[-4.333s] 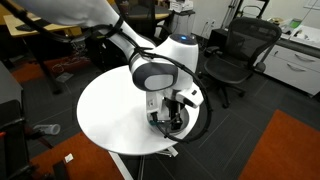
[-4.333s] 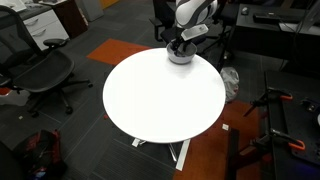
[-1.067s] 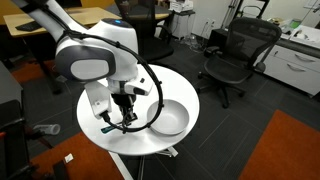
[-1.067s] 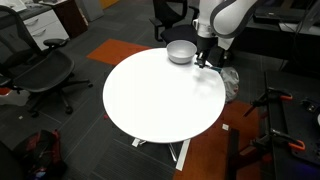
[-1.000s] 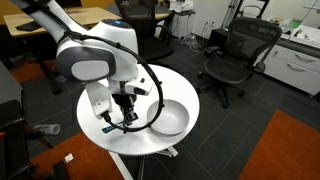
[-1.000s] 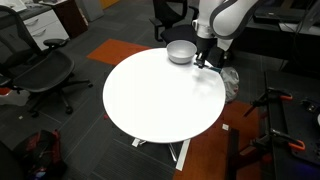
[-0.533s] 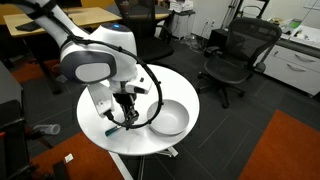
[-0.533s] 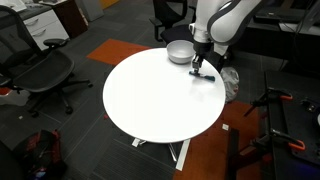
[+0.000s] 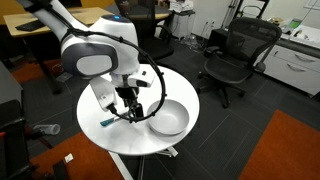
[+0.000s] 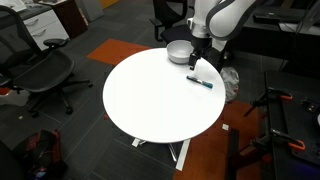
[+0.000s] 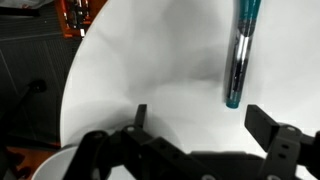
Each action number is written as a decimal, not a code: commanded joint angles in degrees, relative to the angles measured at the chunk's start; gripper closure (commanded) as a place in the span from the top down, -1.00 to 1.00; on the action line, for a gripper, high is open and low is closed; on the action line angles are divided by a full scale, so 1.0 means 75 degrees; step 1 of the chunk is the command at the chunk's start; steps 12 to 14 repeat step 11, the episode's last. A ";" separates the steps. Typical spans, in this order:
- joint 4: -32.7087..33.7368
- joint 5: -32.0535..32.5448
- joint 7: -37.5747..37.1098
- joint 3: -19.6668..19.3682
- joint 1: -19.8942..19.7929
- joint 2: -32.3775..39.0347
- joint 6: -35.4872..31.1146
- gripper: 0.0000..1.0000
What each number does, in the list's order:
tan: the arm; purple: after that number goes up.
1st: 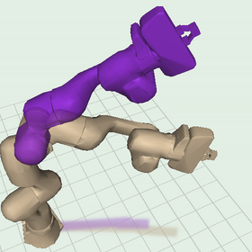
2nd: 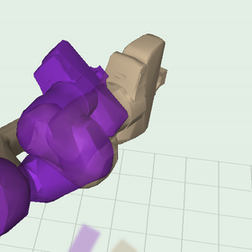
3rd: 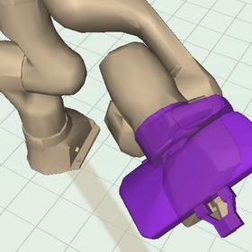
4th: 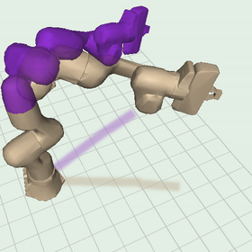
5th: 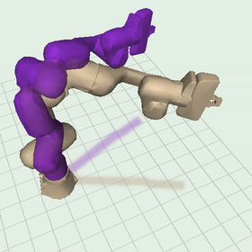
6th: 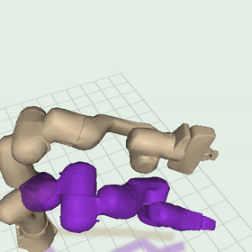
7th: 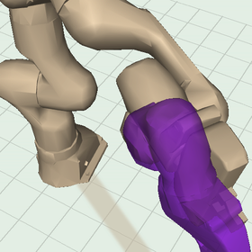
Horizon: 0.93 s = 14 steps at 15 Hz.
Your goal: Take the blue marker out of the grey bowl
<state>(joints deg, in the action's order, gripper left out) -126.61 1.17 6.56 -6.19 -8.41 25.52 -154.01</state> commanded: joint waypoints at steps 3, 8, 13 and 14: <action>-0.0189 -0.0024 0.0257 0.0188 0.0031 -0.1163 0.1201 1.00; 0.0004 -0.0023 0.0137 0.0200 0.0104 -0.1222 0.1677 1.00; 0.0003 -0.0025 0.0147 0.0203 0.0109 -0.1362 0.1870 1.00; 0.0003 -0.0025 0.0147 0.0203 0.0109 -0.1362 0.1870 1.00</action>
